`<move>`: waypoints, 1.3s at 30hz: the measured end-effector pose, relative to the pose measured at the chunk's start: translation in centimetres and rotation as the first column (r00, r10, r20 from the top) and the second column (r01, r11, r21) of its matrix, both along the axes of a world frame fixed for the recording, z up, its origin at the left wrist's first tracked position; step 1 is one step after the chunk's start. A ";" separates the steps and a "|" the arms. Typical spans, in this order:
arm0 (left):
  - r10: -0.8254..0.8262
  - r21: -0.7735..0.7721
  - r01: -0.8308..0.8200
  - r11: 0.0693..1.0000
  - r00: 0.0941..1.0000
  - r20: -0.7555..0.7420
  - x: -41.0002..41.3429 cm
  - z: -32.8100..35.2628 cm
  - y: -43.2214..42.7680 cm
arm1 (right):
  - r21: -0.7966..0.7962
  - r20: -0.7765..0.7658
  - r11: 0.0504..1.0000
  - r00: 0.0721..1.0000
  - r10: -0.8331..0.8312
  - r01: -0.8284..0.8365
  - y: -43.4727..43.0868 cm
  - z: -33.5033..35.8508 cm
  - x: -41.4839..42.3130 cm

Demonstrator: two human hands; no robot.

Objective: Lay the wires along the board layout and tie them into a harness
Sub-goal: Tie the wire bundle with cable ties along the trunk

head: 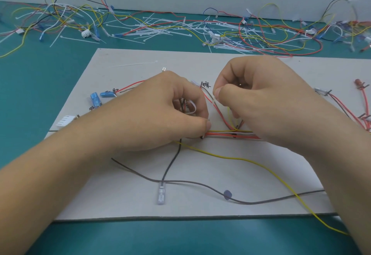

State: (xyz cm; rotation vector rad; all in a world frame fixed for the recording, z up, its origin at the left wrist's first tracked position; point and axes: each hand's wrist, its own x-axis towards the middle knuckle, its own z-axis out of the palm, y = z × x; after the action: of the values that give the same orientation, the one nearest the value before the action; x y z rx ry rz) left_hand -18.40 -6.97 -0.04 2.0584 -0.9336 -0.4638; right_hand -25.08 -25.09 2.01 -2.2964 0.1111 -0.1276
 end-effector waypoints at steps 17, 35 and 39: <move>0.019 0.053 -0.023 0.998 0.997 0.072 -0.6 -0.1 -0.3 | -0.074 0.071 0.995 0.996 -0.059 0.064 -0.1 -0.2 0.2; -0.015 0.066 0.010 0.998 0.996 0.084 -0.4 0.0 -0.4 | -0.257 0.191 0.947 0.970 -0.148 0.195 0.4 -0.6 0.3; -0.018 0.077 0.011 0.997 0.996 0.086 -0.4 0.0 -0.4 | -0.252 0.175 0.949 0.974 -0.147 0.189 0.6 -0.5 0.4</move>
State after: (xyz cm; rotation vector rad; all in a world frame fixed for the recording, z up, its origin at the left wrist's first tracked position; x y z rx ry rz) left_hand -18.82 -7.34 -0.01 2.1572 -0.9960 -0.4271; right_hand -24.70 -24.47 1.48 -2.5335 0.2229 -0.4313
